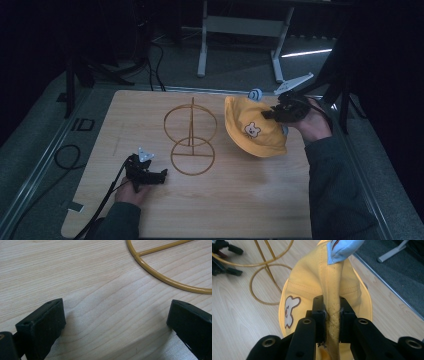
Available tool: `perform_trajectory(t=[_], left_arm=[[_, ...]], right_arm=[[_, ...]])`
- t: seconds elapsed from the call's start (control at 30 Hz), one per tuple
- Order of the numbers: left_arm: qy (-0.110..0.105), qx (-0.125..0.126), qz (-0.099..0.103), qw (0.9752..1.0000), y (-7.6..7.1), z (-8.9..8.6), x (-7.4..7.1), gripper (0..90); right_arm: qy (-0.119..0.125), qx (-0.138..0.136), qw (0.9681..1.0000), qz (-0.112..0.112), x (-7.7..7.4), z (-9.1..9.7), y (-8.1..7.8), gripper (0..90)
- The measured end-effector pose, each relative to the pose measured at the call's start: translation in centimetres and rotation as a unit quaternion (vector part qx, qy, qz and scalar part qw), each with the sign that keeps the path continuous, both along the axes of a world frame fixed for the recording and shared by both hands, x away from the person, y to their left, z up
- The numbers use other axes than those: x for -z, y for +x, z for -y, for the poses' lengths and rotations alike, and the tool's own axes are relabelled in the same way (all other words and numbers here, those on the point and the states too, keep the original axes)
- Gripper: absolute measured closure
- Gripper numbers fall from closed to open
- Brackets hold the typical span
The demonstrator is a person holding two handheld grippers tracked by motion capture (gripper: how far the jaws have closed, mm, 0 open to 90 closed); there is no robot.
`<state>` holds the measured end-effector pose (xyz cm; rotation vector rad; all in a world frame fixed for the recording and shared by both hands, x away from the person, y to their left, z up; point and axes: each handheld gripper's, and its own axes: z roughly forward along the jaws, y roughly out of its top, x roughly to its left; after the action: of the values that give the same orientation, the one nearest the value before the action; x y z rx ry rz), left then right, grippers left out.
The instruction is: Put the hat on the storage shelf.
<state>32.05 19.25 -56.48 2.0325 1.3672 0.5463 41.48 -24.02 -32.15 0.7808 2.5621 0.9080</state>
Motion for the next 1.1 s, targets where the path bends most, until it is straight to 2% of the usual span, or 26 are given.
perform_trajectory(t=[0.47, 0.63, 0.87, 1.1], left_arm=[[0.000, 0.001, -0.001, 1.0000, 0.0, 0.0, 0.0, 1.9], [0.000, 0.001, -0.001, 1.0000, 0.0, 0.0, 0.0, 1.9], [0.000, 0.001, -0.001, 1.0000, 0.0, 0.0, 0.0, 1.9], [0.000, 0.001, -0.001, 1.0000, 0.0, 0.0, 0.0, 1.9]], right_arm=[[0.042, -0.011, 0.9986, 0.030, -1.3, 0.2, -0.3, 79.7], [0.044, -0.016, 0.9983, 0.034, -1.7, 0.0, -0.5, 79.9], [0.062, -0.026, 0.9969, 0.043, -2.4, -0.2, -0.7, 80.1], [0.065, -0.034, 0.9961, 0.049, -2.8, -0.5, -0.9, 80.1]])
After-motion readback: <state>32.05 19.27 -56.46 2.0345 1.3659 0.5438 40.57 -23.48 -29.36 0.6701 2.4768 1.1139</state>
